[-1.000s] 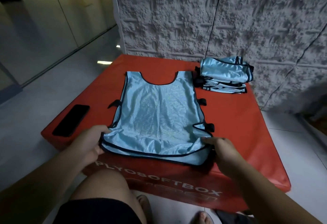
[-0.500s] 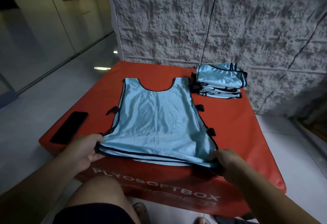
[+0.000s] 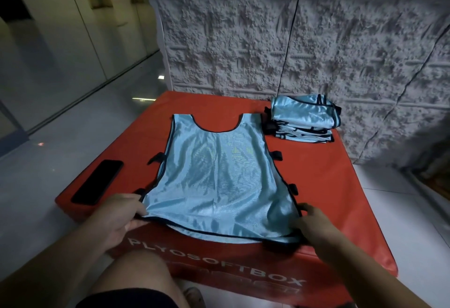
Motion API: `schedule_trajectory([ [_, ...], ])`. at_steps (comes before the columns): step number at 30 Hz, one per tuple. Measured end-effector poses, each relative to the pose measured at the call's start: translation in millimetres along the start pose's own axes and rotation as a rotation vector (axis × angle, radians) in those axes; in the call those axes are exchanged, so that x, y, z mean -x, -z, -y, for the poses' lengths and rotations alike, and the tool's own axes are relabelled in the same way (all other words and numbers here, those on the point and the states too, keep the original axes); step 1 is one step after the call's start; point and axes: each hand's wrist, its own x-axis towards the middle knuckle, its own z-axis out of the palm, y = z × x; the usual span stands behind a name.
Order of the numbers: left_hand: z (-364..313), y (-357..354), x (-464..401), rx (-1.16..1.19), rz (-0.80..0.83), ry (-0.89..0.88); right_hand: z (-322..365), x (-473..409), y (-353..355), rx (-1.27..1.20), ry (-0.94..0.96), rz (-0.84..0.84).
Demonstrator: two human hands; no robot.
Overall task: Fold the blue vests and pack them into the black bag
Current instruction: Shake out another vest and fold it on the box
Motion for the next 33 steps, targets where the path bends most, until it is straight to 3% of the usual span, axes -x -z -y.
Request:
schedule_trajectory([
  [7,-3.5,11.3,5.7,0.026,-0.013,-0.060,16.5,13.6,9.3,0.049,0.026,0.101],
  [12,-2.8,17.5,17.9,-0.051,0.001,0.010,26.0,40.0,16.4,0.180,-0.010,0.187],
  [21,-10.6,30.1,41.9,-0.013,0.035,0.030,30.5,77.7,24.8,0.019,0.142,0.075],
  [24,-10.9,37.8,45.9,-0.030,0.058,-0.044,40.2,88.9,30.6,-0.045,0.134,0.066],
  [27,-9.1,43.9,48.1,-0.159,0.127,-0.156,54.1,100.5,36.5,-0.054,0.158,0.166],
  [29,-9.5,47.3,45.7,-0.283,0.131,-0.261,61.9,104.9,39.5,0.059,0.226,0.198],
  [33,-2.4,53.8,26.6,-0.463,0.030,-0.475,68.9,100.3,38.7,0.355,0.390,0.070],
])
